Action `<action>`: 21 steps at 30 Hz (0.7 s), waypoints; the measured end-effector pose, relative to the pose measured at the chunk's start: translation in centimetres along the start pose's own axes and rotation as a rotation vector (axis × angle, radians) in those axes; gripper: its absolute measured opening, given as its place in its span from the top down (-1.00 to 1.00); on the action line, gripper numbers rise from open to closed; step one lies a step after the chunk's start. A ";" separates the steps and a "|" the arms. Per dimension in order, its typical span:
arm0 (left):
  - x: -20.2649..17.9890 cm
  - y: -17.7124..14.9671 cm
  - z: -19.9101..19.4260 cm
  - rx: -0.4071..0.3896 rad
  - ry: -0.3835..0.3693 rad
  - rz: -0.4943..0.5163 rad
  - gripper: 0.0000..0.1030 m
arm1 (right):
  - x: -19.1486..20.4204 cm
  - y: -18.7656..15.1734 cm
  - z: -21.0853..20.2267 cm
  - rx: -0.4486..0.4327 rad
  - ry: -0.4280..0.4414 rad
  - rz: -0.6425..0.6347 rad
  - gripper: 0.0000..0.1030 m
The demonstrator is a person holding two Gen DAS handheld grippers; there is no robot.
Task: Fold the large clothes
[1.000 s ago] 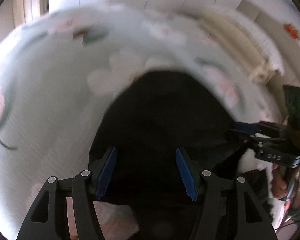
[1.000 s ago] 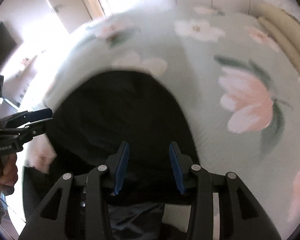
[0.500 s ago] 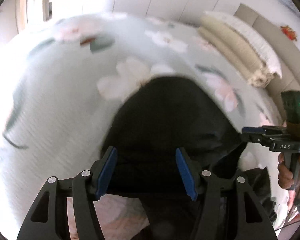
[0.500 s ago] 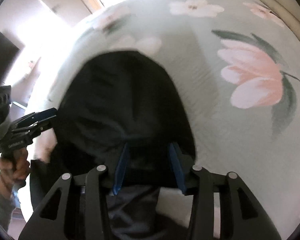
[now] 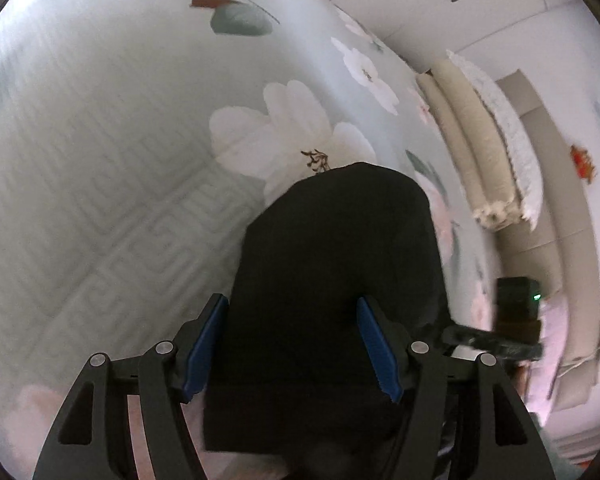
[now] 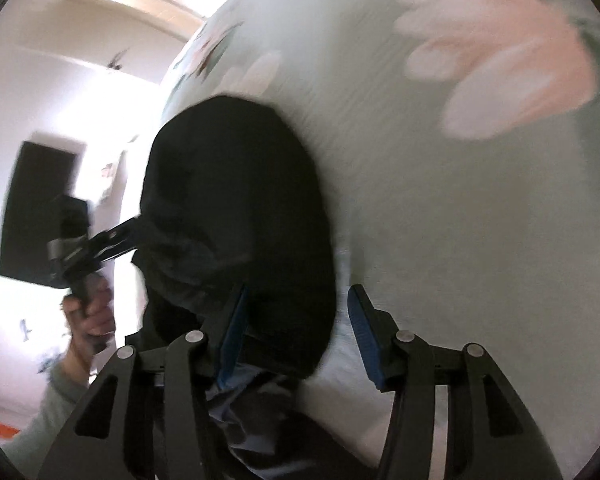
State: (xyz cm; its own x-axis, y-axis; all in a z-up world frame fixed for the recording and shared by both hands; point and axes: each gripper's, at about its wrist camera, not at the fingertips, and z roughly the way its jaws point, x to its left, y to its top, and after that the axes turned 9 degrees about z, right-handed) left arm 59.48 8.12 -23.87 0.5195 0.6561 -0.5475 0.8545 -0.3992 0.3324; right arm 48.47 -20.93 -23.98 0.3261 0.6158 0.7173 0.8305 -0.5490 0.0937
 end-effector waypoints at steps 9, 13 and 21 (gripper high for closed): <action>-3.2 -0.9 0.3 -0.027 0.104 0.106 0.52 | 4.7 -0.1 1.6 -0.014 -0.087 -0.129 0.48; -6.6 -2.8 -4.0 -0.123 0.104 0.206 0.68 | 8.7 -3.0 -1.6 -0.084 -0.095 -0.263 0.65; -16.2 -13.3 -18.0 -0.266 0.096 0.418 0.69 | 17.6 -16.7 -10.6 -0.246 -0.194 -0.572 0.67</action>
State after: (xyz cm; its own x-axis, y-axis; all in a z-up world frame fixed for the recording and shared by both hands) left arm 39.71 14.35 -5.61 0.8041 0.5360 -0.2571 0.5376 -0.4711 0.6993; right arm 35.57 -6.90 -5.58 -0.0422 0.9273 0.3720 0.7768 -0.2037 0.5959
